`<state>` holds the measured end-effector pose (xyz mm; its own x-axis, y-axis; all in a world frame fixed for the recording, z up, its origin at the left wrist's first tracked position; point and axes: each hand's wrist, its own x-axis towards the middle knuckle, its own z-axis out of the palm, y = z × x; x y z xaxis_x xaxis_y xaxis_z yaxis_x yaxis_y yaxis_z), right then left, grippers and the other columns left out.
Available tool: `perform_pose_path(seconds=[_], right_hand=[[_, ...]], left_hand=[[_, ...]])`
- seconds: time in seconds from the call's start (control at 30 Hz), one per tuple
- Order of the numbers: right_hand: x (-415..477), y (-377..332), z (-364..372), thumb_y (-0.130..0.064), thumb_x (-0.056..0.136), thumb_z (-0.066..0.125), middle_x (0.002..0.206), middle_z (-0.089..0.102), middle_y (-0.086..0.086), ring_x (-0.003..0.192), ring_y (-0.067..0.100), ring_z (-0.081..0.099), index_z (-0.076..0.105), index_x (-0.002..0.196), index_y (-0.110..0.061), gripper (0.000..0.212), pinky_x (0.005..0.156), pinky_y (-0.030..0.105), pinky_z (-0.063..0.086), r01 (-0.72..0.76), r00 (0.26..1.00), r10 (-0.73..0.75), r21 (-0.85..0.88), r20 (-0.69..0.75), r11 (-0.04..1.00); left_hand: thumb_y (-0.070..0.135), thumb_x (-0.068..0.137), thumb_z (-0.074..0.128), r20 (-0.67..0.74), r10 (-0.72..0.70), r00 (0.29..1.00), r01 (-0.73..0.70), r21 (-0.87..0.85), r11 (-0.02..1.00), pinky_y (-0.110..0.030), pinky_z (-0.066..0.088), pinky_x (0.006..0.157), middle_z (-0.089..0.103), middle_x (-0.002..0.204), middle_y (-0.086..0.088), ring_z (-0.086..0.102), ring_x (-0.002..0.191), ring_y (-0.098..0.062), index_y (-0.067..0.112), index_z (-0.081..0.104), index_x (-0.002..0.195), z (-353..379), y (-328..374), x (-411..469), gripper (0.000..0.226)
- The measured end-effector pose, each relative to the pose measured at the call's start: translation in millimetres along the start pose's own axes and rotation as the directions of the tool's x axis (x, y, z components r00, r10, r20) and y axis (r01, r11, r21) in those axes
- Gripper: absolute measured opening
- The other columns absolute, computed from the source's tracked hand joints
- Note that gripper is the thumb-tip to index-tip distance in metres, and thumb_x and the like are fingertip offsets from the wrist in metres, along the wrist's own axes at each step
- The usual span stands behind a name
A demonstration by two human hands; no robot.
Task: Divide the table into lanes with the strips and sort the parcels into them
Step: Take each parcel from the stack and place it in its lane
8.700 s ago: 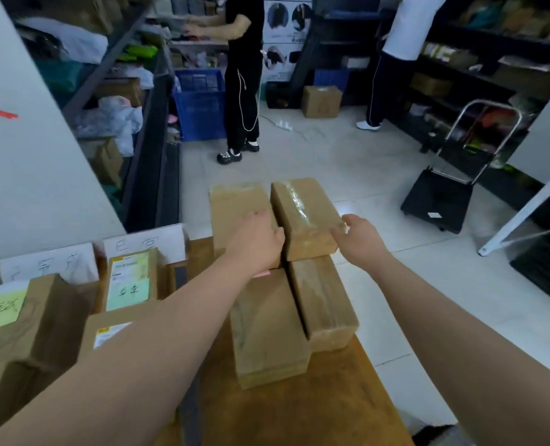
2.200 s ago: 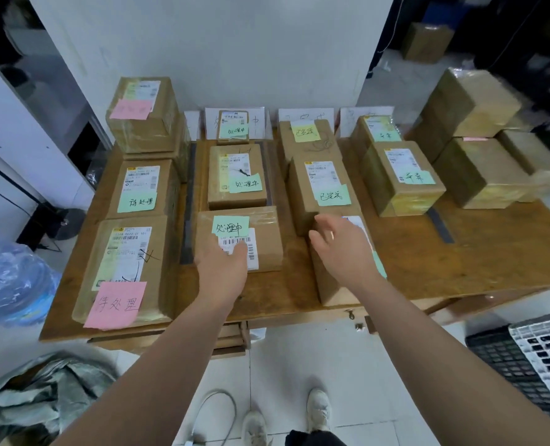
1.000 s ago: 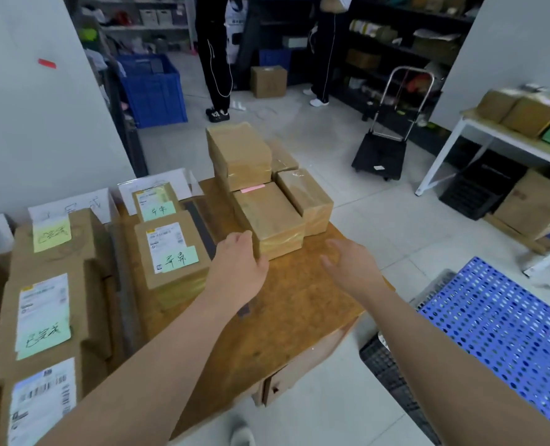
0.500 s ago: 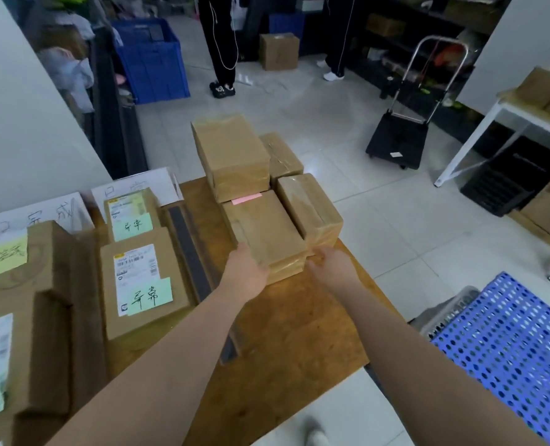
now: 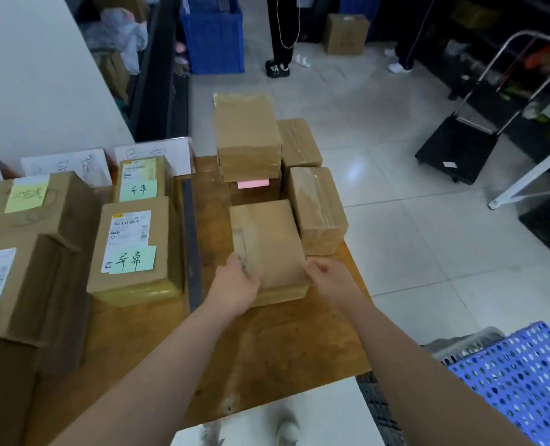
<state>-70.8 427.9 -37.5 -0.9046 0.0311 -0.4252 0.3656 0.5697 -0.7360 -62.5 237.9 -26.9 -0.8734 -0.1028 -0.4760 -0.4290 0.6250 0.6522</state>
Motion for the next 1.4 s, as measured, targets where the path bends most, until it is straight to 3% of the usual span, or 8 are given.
perform_pose_path(seconds=[0.2,0.37,0.6,0.7,0.83,0.97,1.2,1.4], right_hand=[[-25.7,24.3,-17.0,-0.026,0.1,0.049,0.105,0.063,-0.02,0.097,-0.002,0.056,0.066,0.123,-0.02,0.029,0.074,0.008,0.04,0.047,0.996,-0.06,0.186,0.062,0.981],[-38.4,37.6,-23.9,-0.024,0.093,0.062,0.109,0.069,-0.009,0.106,0.013,0.062,0.071,0.11,-0.028,0.02,0.093,0.032,0.052,0.023,0.989,-0.07,0.329,0.131,0.944],[-52.2,41.8,-23.7,-0.058,0.045,0.089,0.136,0.05,-0.002,0.119,0.021,0.054,0.034,0.146,-0.029,0.118,0.107,0.042,0.04,-0.18,0.946,0.064,0.35,0.319,0.919],[-58.5,40.3,-25.8,-0.045,0.056,0.089,0.126,0.059,-0.002,0.11,0.018,0.061,0.041,0.142,-0.021,0.102,0.102,0.04,0.047,-0.124,0.959,0.032,0.313,0.282,0.942],[-62.6,39.1,-36.9,-0.043,0.092,0.059,0.11,0.07,-0.007,0.103,0.013,0.065,0.062,0.124,-0.027,0.036,0.101,0.04,0.048,-0.082,0.97,-0.015,0.386,0.242,0.919],[-63.2,48.2,-36.4,-0.029,0.098,0.055,0.12,0.066,-0.006,0.113,0.013,0.059,0.068,0.107,-0.036,0.018,0.103,0.038,0.046,-0.043,0.979,-0.015,0.278,0.203,0.96],[-62.5,55.4,-27.6,-0.051,0.079,0.072,0.145,0.043,0.001,0.132,0.026,0.042,0.038,0.145,-0.021,0.08,0.11,0.043,0.036,-0.249,0.946,0.201,0.171,0.253,0.953],[-57.5,58.2,-15.0,-0.039,0.086,0.069,0.114,0.067,0.002,0.106,0.019,0.064,0.059,0.124,-0.01,0.049,0.093,0.038,0.055,-0.278,0.924,0.167,0.304,0.345,0.911]], left_hand=[[0.051,0.095,0.047,0.013,-0.09,0.996,0.09,0.018,0.996,-0.037,0.054,0.086,0.046,0.141,-0.012,0.06,0.108,-0.029,0.021,0.027,0.147,25.8,-16.3,-33.1,0.063],[0.071,0.085,0.041,0.024,-0.163,0.986,0.165,-0.106,0.981,-0.047,0.044,0.106,0.038,0.151,-0.01,0.049,0.128,-0.035,0.03,0.011,0.155,47.2,-27.5,-59.3,0.086],[0.099,0.046,0.043,0.118,-0.244,0.963,0.271,-0.377,0.886,-0.048,0.034,0.114,0.032,0.157,-0.003,0.037,0.14,-0.03,0.026,0.012,0.158,55.1,-13.4,-78.7,0.137],[0.101,0.04,0.053,0.147,-0.255,0.956,0.294,-0.48,0.827,-0.045,0.038,0.112,0.045,0.149,-0.001,0.048,0.132,-0.027,0.02,0.028,0.154,56.5,-8.7,-84.6,0.142],[0.073,0.085,0.05,0.183,-0.227,0.957,0.291,-0.609,0.737,-0.039,0.041,0.101,0.059,0.123,-0.001,0.055,0.115,-0.023,0.015,0.042,0.145,57.6,-4.4,-93.4,0.084],[0.04,0.105,0.037,0.157,-0.296,0.942,0.32,-0.685,0.655,-0.05,0.043,0.106,0.054,0.133,-0.006,0.052,0.117,-0.026,0.013,0.04,0.145,66.4,-6.8,-97.3,0.049],[0.022,0.107,0.029,-0.161,-0.133,0.978,0.044,-0.462,0.886,-0.039,0.039,0.109,0.039,0.143,0.004,0.045,0.127,-0.022,0.034,0.008,0.156,64.6,-12.1,-104.1,0.054],[0.029,0.104,0.041,-0.243,-0.103,0.965,0.023,-0.31,0.95,-0.038,0.048,0.095,0.05,0.141,-0.006,0.054,0.117,-0.024,0.029,0.032,0.149,52.0,-12.8,-105.4,0.046]])
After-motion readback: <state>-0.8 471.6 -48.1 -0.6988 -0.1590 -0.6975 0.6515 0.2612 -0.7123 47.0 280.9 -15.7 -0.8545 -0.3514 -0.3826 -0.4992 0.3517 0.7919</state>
